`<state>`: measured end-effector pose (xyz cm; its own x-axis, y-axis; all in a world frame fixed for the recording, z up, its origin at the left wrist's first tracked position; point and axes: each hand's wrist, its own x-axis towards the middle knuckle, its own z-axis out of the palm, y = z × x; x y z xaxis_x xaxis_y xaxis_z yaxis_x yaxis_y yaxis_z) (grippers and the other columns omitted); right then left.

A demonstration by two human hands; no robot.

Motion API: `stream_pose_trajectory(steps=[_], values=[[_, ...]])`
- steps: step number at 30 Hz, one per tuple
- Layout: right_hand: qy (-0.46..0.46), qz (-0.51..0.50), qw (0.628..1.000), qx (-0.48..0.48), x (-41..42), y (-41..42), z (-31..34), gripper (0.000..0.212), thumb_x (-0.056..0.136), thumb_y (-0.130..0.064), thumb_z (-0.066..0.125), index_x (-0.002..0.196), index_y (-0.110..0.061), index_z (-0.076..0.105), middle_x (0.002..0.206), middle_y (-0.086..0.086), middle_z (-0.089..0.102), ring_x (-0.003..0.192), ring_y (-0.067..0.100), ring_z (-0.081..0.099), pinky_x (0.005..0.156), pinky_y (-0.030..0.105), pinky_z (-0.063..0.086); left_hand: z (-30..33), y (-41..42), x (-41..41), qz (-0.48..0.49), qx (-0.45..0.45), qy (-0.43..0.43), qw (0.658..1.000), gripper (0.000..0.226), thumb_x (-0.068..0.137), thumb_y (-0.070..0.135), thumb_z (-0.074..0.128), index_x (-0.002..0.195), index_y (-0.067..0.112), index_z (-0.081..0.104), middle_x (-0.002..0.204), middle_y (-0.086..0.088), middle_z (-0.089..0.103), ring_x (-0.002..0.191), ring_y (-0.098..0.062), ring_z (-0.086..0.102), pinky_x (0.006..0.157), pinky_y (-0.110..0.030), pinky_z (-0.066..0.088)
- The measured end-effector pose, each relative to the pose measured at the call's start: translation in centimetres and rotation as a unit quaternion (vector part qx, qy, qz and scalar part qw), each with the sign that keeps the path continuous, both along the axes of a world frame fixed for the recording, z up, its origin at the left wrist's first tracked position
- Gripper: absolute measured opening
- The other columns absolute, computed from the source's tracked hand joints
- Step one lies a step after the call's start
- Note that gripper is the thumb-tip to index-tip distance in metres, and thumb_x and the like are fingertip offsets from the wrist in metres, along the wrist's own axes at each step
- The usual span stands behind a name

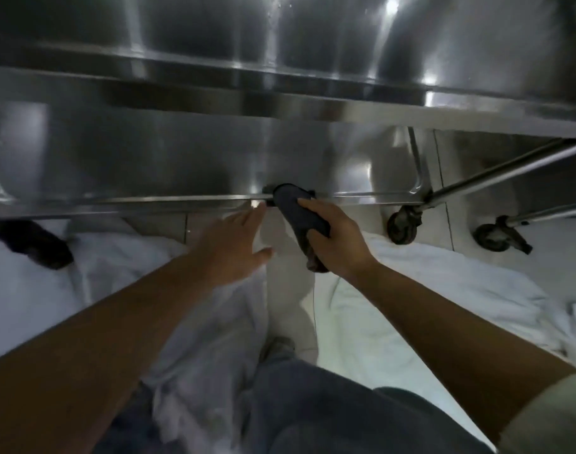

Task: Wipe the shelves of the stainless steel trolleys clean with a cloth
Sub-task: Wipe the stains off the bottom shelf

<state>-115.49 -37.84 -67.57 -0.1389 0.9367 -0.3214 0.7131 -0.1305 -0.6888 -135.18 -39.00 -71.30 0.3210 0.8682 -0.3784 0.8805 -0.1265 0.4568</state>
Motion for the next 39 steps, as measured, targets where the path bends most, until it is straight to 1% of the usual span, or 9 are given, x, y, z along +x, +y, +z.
stream_pose_trajectory(steps=[4,8,13,16,21,25,29,34,39], values=[[0.042,-0.019,0.997,-0.059,-3.8,-3.3,9.0,0.053,0.082,0.001,0.052,0.132,-0.017,0.053,0.131,0.005,0.056,0.116,0.019,0.053,0.096,0.013,0.036,8.8,-5.1,-0.6,0.049,-0.087,-0.142,0.985,0.101,0.079,0.065,0.06,0.153,0.025,0.004,0.145,0.0,0.045,0.125,-0.019,0.049,0.1,-0.032,0.043],[0.058,-0.019,0.994,-0.093,-6.6,-5.9,19.9,0.05,0.085,-0.004,0.054,0.131,-0.022,0.054,0.133,0.002,0.055,0.118,0.018,0.053,0.102,0.032,0.042,19.8,-8.1,-1.8,0.101,-0.103,-0.207,0.968,0.106,0.069,0.068,0.069,0.148,0.037,0.006,0.095,0.026,0.055,0.089,-0.001,0.061,0.069,-0.008,0.043],[0.094,-0.042,0.991,-0.088,-9.7,-7.3,34.0,0.042,0.087,-0.019,0.065,0.127,-0.028,0.056,0.122,-0.004,0.06,0.109,0.01,0.056,0.091,0.017,0.045,33.4,-9.4,-4.9,0.123,-0.099,-0.205,0.966,0.085,0.089,0.043,0.059,0.153,0.025,0.007,0.116,0.013,0.059,0.093,-0.01,0.062,0.069,-0.011,0.046],[0.094,-0.034,0.993,-0.063,-11.6,-7.5,42.1,0.048,0.081,-0.03,0.072,0.127,-0.034,0.056,0.118,-0.011,0.058,0.106,0.004,0.055,0.089,0.014,0.044,41.9,-9.0,-7.5,0.144,-0.087,-0.22,0.961,0.056,0.096,0.023,0.047,0.149,0.027,0.028,0.112,-0.01,0.067,0.092,-0.025,0.064,0.082,-0.037,0.052],[0.123,0.001,0.991,-0.047,-14.0,-7.5,54.1,0.066,0.069,-0.042,0.08,0.128,-0.041,0.051,0.124,-0.013,0.056,0.111,0.001,0.055,0.093,0.021,0.048,53.9,-7.8,-11.8,0.126,-0.035,-0.181,0.975,0.049,0.097,0.02,0.044,0.145,0.03,0.038,0.133,-0.004,0.058,0.117,-0.023,0.056,0.092,-0.03,0.044],[0.132,0.007,0.991,0.011,-14.3,-7.1,61.5,0.066,0.074,-0.019,0.08,0.133,-0.028,0.052,0.126,-0.007,0.058,0.112,0.006,0.055,0.096,0.021,0.046,62.2,-5.6,-13.8,0.116,0.057,-0.208,0.969,0.037,0.094,0.012,0.047,0.127,0.026,0.058,0.12,0.001,0.066,0.107,-0.018,0.06,0.083,-0.022,0.04],[0.171,-0.027,0.981,0.093,-13.4,-6.4,66.9,0.05,0.079,0.009,0.065,0.107,-0.033,0.064,0.101,-0.005,0.068,0.094,0.006,0.063,0.084,0.018,0.05,69.4,-3.0,-14.2,0.076,0.115,-0.23,0.963,0.028,0.094,0.01,0.05,0.111,0.023,0.067,0.107,-0.001,0.07,0.098,-0.02,0.062,0.082,-0.025,0.043],[0.171,-0.026,0.976,0.135,-11.2,-5.2,72.0,0.045,0.087,0.004,0.058,0.098,-0.039,0.066,0.096,0.002,0.071,0.095,0.023,0.067,0.085,0.043,0.055,76.3,-0.1,-13.3,0.049,0.15,-0.21,0.965,0.013,0.093,0.018,0.054,0.09,0.025,0.065,0.088,0.0,0.069,0.085,-0.02,0.063,0.076,-0.035,0.049],[0.172,-0.042,0.969,0.173,-8.6,-3.7,76.5,0.03,0.093,-0.002,0.054,0.099,-0.029,0.065,0.093,0.003,0.068,0.087,0.016,0.067,0.075,0.035,0.058,81.5,2.7,-11.1,0.044,0.174,-0.199,0.963,0.012,0.091,0.02,0.057,0.083,0.019,0.066,0.079,-0.002,0.065,0.081,-0.022,0.062,0.072,-0.035,0.048]])
